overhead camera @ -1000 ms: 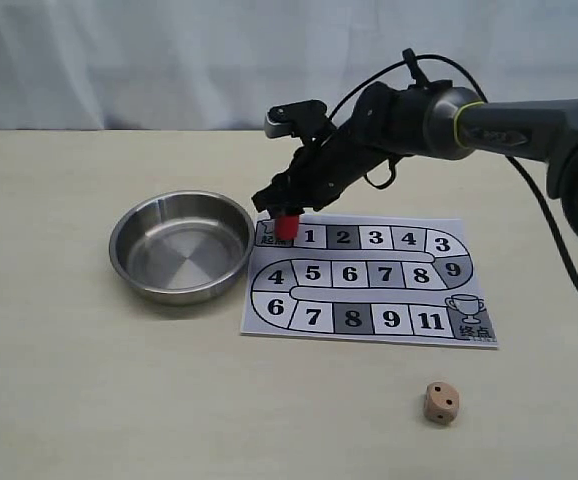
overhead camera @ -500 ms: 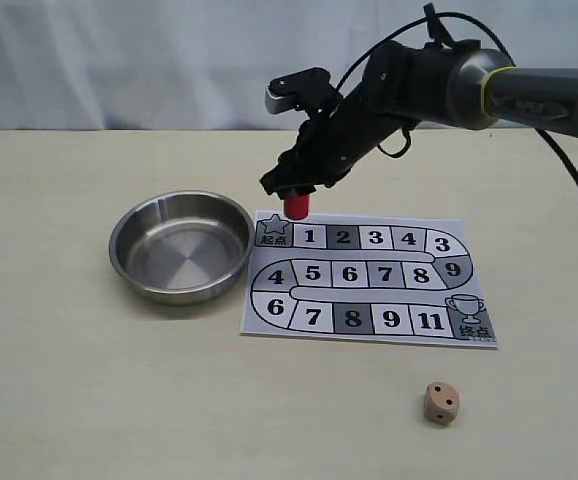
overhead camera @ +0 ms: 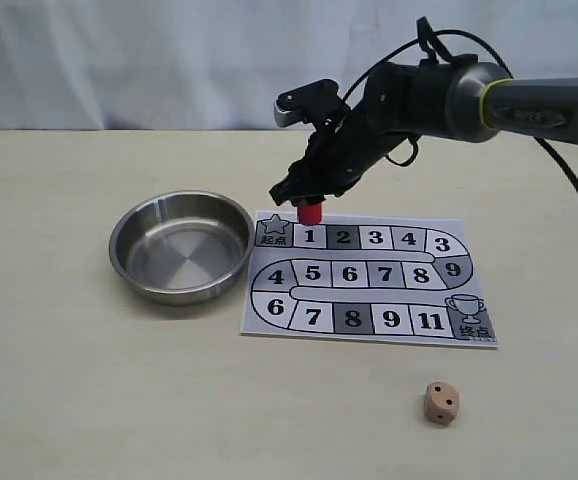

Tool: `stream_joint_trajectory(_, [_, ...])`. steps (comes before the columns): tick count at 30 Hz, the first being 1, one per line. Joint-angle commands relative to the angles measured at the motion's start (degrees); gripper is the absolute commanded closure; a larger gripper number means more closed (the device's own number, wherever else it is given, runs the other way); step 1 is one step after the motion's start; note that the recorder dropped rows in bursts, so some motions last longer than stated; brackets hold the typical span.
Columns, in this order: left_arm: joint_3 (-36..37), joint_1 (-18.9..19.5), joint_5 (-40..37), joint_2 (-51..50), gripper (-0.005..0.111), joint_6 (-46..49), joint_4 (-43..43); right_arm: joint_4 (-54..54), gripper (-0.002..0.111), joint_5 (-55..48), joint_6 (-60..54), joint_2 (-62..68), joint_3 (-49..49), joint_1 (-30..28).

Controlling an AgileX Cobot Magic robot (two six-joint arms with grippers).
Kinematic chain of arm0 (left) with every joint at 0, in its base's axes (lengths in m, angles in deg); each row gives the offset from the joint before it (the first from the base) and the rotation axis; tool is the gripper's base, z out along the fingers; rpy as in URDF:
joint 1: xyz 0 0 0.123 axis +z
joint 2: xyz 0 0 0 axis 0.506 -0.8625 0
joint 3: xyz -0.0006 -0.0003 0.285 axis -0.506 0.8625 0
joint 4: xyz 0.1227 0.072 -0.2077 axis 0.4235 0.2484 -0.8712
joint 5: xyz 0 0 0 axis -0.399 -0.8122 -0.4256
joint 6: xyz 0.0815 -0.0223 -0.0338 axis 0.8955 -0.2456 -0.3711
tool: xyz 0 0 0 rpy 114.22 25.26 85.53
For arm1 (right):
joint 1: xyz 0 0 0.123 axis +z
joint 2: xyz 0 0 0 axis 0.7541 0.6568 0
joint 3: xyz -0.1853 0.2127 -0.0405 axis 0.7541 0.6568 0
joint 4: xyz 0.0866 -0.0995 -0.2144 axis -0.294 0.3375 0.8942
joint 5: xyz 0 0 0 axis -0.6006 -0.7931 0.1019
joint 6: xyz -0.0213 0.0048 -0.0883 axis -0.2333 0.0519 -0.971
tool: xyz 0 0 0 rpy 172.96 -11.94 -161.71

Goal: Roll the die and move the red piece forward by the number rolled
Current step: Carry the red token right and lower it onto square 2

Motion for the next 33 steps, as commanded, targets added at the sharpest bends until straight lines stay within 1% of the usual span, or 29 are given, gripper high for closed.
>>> stream_joint_trajectory(1, [-0.3, 0.0, 0.6, 0.1, 0.107, 0.0, 0.1, 0.4, 0.104, 3.8, 0.7, -0.3, 3.0, -0.1])
stream_joint_trajectory(10, [-0.3, 0.0, 0.6, 0.1, 0.107, 0.0, 0.1, -2.2, 0.104, 6.3, 0.6, 2.6, 4.3, -0.1])
stream_joint_trajectory(18, [-0.3, 0.0, 0.6, 0.1, 0.107, 0.0, 0.1, -1.7, 0.104, 6.3, 0.6, -2.7, 4.2, -0.4])
stream_joint_trajectory(27, [-0.3, 0.0, 0.7, 0.1, 0.107, 0.0, 0.1, -0.9, 0.104, 0.1, 0.6, -4.3, 4.2, -5.0])
stream_joint_trajectory(33, [-0.3, 0.0, 0.7, 0.1, 0.107, 0.0, 0.1, -0.9, 0.104, -0.9, 0.6, -4.3, 4.2, -6.0])
